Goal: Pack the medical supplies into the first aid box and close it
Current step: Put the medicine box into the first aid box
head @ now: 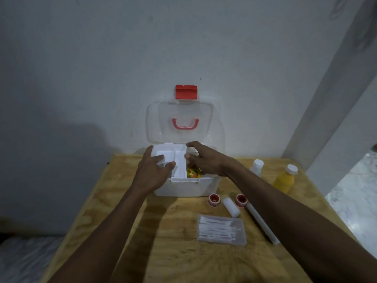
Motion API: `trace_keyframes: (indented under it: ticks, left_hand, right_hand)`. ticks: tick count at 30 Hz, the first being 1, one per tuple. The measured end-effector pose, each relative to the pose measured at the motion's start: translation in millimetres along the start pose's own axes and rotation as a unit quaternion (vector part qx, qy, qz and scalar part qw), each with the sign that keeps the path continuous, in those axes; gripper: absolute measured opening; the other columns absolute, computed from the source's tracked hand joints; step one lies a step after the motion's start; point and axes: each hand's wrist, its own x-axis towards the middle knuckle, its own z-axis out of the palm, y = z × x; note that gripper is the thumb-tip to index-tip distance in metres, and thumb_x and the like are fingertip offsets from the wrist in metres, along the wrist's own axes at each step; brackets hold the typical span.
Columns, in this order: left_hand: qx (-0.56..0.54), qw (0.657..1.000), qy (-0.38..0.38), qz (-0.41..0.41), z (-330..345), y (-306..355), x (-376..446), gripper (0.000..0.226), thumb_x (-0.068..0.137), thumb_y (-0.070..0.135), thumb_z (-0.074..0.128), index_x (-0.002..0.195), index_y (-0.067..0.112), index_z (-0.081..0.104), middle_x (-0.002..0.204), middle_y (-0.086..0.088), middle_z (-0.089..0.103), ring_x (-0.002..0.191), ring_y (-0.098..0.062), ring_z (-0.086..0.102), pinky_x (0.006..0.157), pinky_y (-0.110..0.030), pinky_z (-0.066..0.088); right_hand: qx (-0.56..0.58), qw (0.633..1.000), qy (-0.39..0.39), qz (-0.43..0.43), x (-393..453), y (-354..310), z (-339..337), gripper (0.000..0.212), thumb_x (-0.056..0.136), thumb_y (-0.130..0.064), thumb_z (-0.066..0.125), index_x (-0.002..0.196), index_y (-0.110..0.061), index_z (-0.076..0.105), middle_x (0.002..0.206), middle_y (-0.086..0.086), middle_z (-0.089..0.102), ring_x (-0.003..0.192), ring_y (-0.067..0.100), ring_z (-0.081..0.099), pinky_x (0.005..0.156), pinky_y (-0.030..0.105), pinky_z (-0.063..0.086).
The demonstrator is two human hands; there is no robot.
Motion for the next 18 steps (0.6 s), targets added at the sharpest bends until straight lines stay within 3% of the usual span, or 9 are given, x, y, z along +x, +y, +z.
trace_keyframes:
  ticks: [5,18]
  left_hand:
    - [0.005,1.000,-0.002,-0.001,0.1,-0.1,-0.5,0.057,0.087,0.040,0.066,0.133,0.008,0.056,0.154,-0.001,0.034,0.134,-0.025,0.039,0.106,-0.036,0.037]
    - [-0.009,1.000,-0.003,-0.009,1.1,-1.9,0.0,0.060,0.086,0.040,0.068,0.136,0.010,0.052,0.154,-0.001,0.034,0.135,-0.026,0.039,0.106,-0.037,0.037]
  right_hand:
    - [-0.041,0.999,0.004,-0.017,1.1,-0.5,7.8,0.059,0.100,-0.043,0.046,0.150,-0.025,0.021,0.154,0.007,0.038,0.133,0.028,0.046,0.110,0.043,0.040]
    - [-0.053,0.998,-0.005,-0.017,-0.6,-2.7,8.9,0.056,0.101,-0.038,0.046,0.150,-0.025,0.024,0.154,0.007,0.038,0.133,0.028,0.045,0.110,0.044,0.039]
